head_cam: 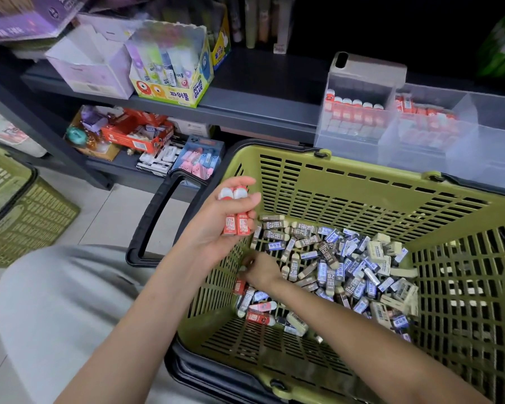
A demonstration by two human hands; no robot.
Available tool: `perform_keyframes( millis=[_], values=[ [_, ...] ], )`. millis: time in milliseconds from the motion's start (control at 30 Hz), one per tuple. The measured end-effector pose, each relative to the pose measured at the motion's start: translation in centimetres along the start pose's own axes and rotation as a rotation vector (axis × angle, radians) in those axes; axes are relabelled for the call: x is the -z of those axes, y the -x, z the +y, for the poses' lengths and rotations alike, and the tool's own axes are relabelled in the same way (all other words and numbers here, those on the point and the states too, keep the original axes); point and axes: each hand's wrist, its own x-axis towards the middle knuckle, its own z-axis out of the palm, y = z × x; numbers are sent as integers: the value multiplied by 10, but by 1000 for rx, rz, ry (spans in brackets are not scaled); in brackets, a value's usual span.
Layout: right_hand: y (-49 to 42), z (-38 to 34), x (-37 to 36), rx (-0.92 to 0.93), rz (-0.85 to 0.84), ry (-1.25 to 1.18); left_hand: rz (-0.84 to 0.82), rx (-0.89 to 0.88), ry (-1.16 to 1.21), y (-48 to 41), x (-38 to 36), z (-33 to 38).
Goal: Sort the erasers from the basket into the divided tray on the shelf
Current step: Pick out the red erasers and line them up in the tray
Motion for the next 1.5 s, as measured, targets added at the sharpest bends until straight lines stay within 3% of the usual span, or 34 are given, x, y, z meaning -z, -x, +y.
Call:
perform_keyframes(
  millis=[100,200,267,367,467,600,733,800,933,1033,1200,1500],
  values=[
    [9,-6,16,-24,-27,-171,34,-28,-63,-2,-1,-1],
    [38,-23,67,1,-137,-608,84,-22,-283,-1,-1,-6],
    [65,-32,104,84,-211,-858,133,5,-435,0,-2,-8],
    [102,-40,127,286,-153,-965,85,179,-494,1,-5,-9],
    [123,-50,120,454,43,-824,-43,391,-512,5,-11,-11],
    [124,-50,114,571,346,-439,-47,485,-362,6,-8,-10],
    [115,-36,107,610,373,-565,-29,522,-150,6,-6,-7],
    [103,-19,95,537,280,-355,-40,499,-33,5,-5,-6],
    [76,27,49,347,-160,381,-34,433,136,4,-4,-4],
    [63,42,26,374,-235,644,-104,428,151,4,-1,-3],
    [53,43,11,323,-228,628,-163,406,186,3,0,-1],
    [48,38,11,140,-360,544,-154,383,121,0,-1,-1]
  ],
)
